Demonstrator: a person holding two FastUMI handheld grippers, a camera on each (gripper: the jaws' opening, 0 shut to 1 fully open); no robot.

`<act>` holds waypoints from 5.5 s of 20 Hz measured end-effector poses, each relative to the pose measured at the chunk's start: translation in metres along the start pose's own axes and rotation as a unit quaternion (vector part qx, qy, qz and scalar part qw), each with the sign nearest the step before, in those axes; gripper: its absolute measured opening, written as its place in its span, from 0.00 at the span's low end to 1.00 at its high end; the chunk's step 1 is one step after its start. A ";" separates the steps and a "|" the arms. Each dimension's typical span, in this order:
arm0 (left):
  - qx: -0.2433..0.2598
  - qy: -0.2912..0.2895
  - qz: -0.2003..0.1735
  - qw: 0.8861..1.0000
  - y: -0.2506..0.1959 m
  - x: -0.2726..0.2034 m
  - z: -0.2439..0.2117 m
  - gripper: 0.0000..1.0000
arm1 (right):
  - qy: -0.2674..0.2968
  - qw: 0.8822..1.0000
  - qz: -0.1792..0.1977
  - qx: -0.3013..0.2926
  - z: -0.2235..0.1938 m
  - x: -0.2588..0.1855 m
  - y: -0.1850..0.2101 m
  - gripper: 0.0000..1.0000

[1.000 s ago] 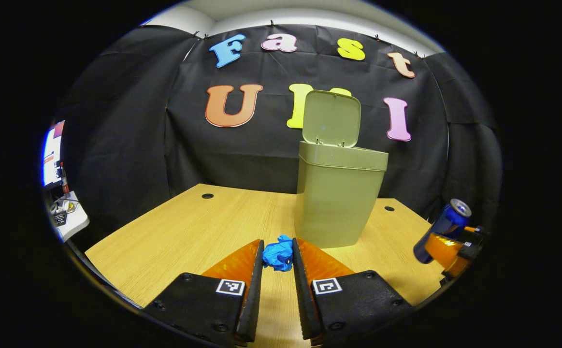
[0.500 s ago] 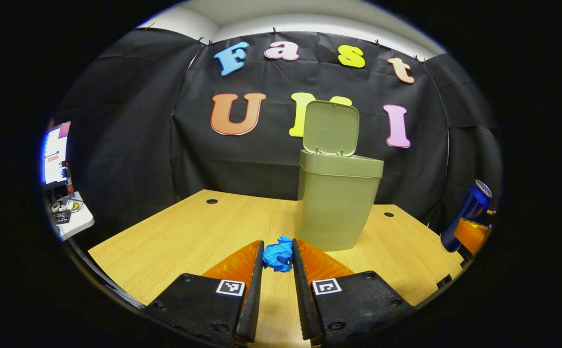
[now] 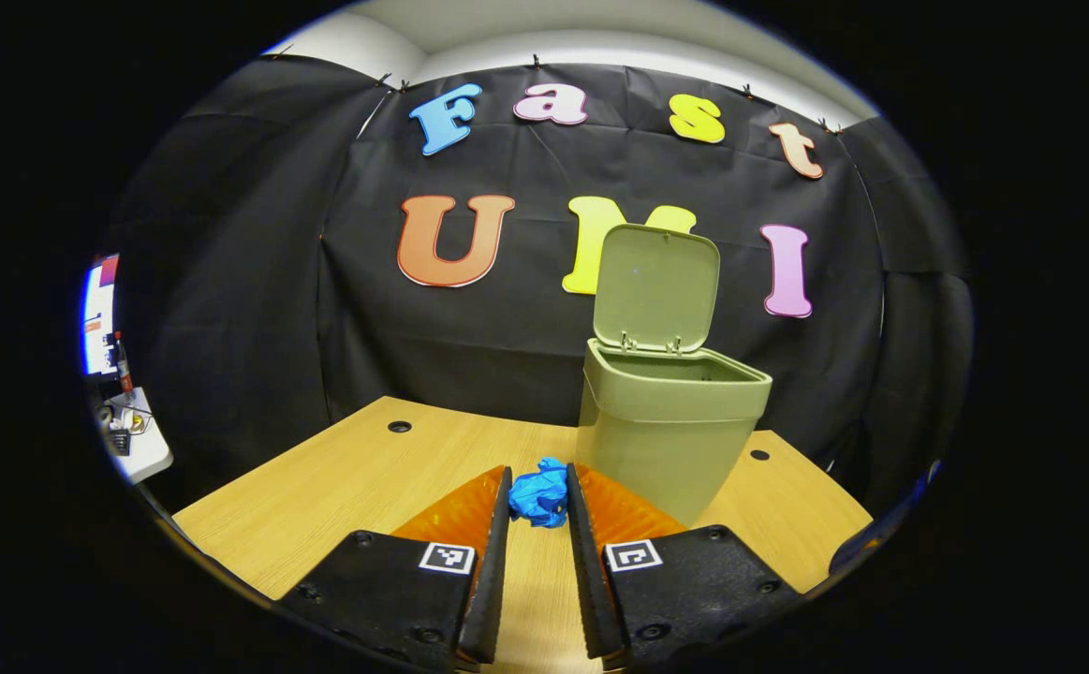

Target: Press the lid of the desktop garbage bin to open it, pick up the crumpled paper on the desktop and throw it into the bin, then pick up the pop can on the desktop and drop it into the bin, and finally close the garbage bin lid.

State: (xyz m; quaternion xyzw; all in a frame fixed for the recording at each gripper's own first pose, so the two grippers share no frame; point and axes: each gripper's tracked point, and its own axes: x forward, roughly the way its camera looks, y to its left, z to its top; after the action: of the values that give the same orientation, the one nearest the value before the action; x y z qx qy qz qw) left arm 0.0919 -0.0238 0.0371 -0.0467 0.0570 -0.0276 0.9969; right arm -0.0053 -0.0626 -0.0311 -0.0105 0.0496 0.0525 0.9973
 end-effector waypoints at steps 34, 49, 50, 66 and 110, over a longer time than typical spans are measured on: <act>0.049 0.013 -0.078 0.996 -0.140 0.151 0.110 1.00 | -0.020 0.998 -0.045 0.042 0.008 0.015 -0.074 0.81; 0.086 -0.102 -0.047 0.990 -0.065 0.000 0.096 1.00 | -0.001 0.998 -0.062 0.006 -0.016 0.028 -0.060 0.82; 0.087 -0.107 -0.045 0.989 -0.061 -0.011 0.092 1.00 | 0.004 0.998 -0.064 0.006 -0.019 0.029 -0.060 0.81; 0.077 -0.075 -0.025 0.994 0.005 -0.064 -0.025 1.00 | 0.027 0.997 -0.064 -0.025 -0.050 0.015 -0.011 0.81; 0.015 -0.038 -0.019 0.999 0.076 -0.046 -0.048 1.00 | 0.090 0.996 0.020 0.016 0.213 0.316 0.091 0.82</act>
State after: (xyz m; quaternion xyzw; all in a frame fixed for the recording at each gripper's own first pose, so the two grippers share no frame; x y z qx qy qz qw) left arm 0.0442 0.0507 -0.0123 -0.0341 0.0178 -0.0455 0.9982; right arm 0.3183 0.0658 0.1478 0.0021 0.1401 0.0706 0.9876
